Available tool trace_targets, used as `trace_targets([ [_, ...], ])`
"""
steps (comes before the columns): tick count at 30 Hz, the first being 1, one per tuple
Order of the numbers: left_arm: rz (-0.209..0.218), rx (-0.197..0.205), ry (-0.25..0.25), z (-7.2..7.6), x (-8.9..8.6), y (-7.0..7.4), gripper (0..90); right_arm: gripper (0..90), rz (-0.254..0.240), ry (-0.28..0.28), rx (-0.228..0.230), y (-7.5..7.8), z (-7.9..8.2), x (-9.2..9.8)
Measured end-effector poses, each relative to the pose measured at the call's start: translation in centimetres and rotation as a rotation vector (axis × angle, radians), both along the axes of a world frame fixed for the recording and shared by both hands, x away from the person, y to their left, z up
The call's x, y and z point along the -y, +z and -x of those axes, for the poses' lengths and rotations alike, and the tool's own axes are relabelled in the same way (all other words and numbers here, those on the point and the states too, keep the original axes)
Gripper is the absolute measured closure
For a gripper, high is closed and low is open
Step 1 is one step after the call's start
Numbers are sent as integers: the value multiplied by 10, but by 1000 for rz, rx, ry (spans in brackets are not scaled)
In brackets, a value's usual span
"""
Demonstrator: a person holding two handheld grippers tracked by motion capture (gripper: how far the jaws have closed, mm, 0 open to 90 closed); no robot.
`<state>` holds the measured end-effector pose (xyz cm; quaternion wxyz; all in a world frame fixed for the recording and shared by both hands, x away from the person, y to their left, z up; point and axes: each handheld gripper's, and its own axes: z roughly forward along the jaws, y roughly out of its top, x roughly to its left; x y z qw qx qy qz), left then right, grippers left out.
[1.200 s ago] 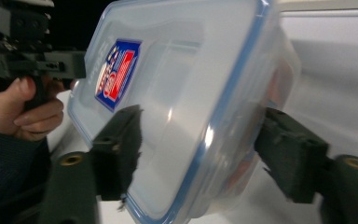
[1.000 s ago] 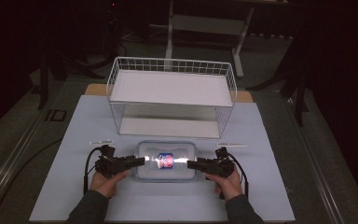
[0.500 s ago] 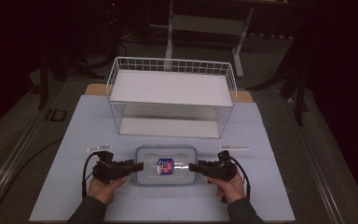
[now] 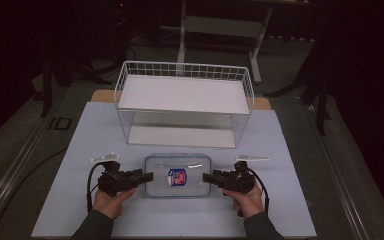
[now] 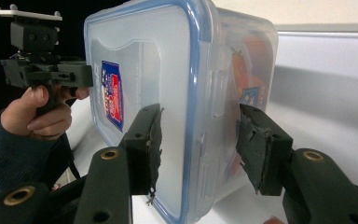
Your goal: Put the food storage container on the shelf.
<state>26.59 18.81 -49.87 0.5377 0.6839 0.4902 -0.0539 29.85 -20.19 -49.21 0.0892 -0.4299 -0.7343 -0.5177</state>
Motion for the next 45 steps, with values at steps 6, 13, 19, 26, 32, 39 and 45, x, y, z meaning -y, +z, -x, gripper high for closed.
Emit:
trace_targets([
  [6, 0, 19, 0, 2, 0, 6, 484, 510, 5, 3, 34, 7, 2, 0],
  [13, 9, 52, 6, 4, -2, 14, 485, 510, 3, 4, 70, 16, 5, -2],
  [19, 24, 84, 6, 7, 0, 23, 485, 510, 11, 3, 115, 28, 8, -1],
  [26, 27, 122, -5, 6, 2, 36, 485, 511, 3, -17, 164, 44, 12, 2],
  [32, 22, 156, -7, 5, 3, 48, 486, 511, -8, -23, 186, 52, 14, 3],
  [39, 26, 179, -13, 3, 4, 58, 486, 511, -11, -32, 220, 63, 15, 5],
  [45, 15, 210, -20, 1, 5, 71, 486, 511, -20, -35, 244, 72, 15, 7],
])
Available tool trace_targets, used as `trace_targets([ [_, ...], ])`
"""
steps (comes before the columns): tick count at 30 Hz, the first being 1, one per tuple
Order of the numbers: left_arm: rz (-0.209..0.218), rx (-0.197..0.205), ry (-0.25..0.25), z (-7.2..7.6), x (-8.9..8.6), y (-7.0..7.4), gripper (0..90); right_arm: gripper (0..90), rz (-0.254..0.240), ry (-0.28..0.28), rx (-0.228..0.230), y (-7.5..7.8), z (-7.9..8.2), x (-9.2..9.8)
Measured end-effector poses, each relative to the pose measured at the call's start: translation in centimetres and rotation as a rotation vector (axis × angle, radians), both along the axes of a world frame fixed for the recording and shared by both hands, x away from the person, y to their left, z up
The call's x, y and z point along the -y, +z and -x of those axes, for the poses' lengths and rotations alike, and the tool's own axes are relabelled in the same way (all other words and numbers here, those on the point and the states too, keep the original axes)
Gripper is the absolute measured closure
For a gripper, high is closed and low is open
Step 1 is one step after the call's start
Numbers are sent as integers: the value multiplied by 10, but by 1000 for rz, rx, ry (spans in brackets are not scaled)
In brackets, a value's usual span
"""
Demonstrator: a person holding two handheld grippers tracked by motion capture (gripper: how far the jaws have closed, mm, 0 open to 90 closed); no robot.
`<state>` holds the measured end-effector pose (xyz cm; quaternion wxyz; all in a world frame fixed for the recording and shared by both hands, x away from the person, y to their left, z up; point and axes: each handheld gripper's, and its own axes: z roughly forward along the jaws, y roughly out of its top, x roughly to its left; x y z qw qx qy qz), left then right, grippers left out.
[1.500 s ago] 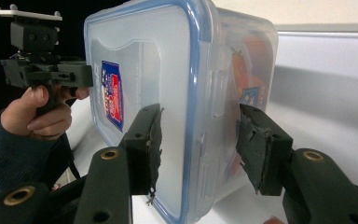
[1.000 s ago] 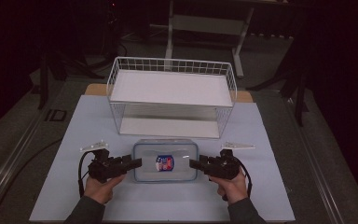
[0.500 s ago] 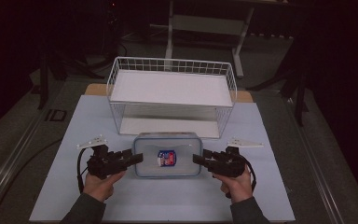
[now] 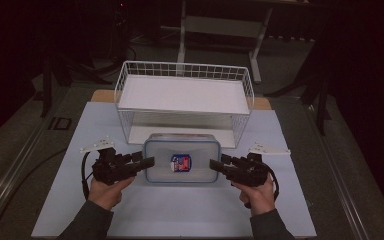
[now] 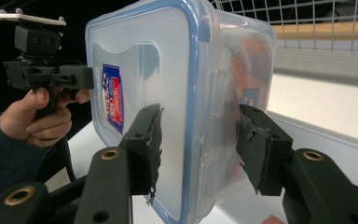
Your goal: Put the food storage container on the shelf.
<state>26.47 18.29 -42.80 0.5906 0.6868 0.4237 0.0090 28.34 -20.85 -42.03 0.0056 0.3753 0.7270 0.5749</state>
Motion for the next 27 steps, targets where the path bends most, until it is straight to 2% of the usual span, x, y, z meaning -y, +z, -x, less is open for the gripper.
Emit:
trace_targets([
  [18, 12, 71, -5, -10, 0, 31, 486, 511, 11, -9, 81, 35, -5, 0],
  [27, 6, 108, -4, -16, 0, 49, 487, 512, -5, -14, 114, 49, -9, 1],
])
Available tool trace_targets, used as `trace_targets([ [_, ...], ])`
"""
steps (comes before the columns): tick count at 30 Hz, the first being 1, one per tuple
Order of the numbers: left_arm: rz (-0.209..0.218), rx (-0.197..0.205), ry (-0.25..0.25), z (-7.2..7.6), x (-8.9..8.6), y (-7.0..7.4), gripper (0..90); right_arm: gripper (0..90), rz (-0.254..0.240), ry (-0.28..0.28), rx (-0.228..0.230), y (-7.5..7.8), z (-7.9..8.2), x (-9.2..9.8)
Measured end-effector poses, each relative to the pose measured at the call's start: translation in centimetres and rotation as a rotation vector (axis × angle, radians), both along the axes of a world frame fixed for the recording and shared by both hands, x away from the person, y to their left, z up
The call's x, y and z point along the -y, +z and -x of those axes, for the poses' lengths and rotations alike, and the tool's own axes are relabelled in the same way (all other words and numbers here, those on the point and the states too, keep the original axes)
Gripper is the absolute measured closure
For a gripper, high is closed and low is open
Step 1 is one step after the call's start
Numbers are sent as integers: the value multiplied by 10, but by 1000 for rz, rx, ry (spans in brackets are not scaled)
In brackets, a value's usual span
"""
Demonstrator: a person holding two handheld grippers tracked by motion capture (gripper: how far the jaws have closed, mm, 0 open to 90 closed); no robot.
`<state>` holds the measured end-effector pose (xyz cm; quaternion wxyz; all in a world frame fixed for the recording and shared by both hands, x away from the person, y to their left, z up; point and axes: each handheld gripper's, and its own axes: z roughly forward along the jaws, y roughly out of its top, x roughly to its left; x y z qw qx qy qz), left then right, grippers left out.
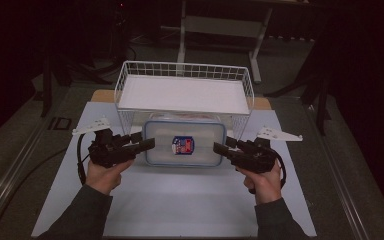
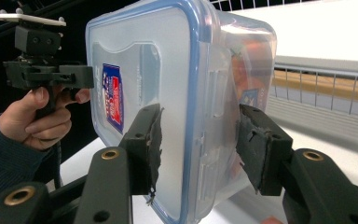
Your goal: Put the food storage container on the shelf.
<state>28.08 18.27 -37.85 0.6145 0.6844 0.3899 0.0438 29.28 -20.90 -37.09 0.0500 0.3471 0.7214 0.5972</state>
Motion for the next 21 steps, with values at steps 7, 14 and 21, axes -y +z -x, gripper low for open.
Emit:
trace_targets([
  [7, 17, 20, 0, -10, -1, 10, 487, 512, 3, -10, 20, 10, -5, -1],
  [14, 24, 31, 2, -17, -3, 17, 487, 512, -4, -15, 37, 17, -11, -3],
  [21, 22, 50, 5, -23, -4, 27, 487, 512, -13, -15, 48, 22, -17, -4],
])
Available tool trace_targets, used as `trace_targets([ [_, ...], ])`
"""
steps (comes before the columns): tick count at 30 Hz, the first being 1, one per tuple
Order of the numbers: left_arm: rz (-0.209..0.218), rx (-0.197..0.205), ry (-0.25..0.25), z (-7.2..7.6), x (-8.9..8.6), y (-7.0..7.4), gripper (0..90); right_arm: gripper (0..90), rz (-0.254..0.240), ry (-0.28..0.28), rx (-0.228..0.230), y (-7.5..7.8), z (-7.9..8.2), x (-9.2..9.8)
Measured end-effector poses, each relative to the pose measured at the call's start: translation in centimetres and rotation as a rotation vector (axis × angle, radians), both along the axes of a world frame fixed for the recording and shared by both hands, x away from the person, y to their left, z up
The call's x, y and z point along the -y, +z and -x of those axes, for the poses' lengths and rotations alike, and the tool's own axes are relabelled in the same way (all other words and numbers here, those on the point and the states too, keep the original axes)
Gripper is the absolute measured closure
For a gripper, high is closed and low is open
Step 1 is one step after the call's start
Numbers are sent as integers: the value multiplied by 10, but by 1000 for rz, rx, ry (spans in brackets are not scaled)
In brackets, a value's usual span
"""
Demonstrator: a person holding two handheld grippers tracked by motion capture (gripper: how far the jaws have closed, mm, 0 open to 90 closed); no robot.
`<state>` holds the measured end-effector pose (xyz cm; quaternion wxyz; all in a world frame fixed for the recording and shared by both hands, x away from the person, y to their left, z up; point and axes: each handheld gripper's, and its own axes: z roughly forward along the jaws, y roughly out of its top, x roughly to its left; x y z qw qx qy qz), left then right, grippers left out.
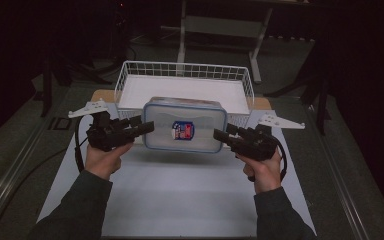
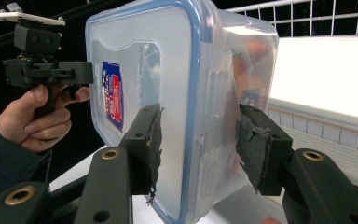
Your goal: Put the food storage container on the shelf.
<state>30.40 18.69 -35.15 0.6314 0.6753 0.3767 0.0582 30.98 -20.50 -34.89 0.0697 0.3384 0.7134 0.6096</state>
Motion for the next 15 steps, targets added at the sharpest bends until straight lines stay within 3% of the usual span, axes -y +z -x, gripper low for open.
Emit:
trace_targets([
  [15, 23, 46, 5, -16, -3, 23, 487, 512, 0, -4, 70, 29, -15, -2],
])
